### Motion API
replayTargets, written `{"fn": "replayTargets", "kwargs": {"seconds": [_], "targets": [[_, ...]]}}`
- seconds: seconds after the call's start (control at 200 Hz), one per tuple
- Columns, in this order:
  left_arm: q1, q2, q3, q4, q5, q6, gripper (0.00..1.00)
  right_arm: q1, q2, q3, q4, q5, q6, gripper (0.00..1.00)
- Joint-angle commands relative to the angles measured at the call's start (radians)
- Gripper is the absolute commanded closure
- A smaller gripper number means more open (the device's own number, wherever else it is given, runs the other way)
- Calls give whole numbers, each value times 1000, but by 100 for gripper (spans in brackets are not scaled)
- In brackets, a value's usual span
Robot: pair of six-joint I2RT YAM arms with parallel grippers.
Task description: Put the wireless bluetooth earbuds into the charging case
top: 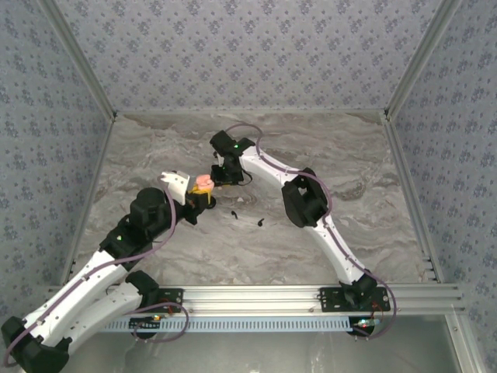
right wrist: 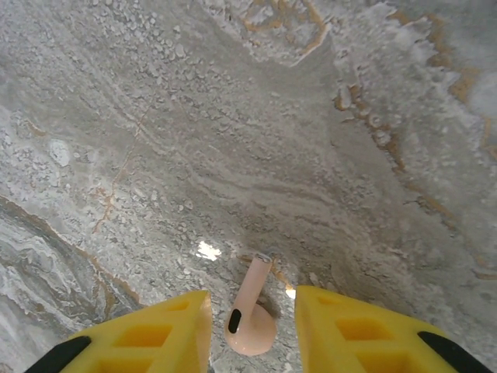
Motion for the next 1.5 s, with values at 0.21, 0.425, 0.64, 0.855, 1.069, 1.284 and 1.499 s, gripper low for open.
{"fn": "replayTargets", "kwargs": {"seconds": [0.21, 0.425, 0.64, 0.855, 1.069, 1.284, 1.499], "targets": [[9, -11, 12, 25, 17, -6, 80, 15, 40, 36, -121, 94, -2, 78], [11, -3, 11, 32, 23, -11, 80, -8, -39, -67, -101, 121, -10, 83], [10, 19, 11, 58, 32, -21, 80, -46, -175, -277, -42, 143, -14, 83], [11, 51, 20, 83, 50, -25, 80, -94, -316, -500, 33, 159, -16, 83], [11, 88, 28, 111, 69, -36, 80, -134, -407, -649, 81, 161, -19, 83], [11, 117, 40, 120, 83, -42, 80, -156, -428, -685, 87, 160, -31, 79], [11, 125, 45, 124, 83, -42, 80, -157, -459, -663, 74, 151, -55, 68]]}}
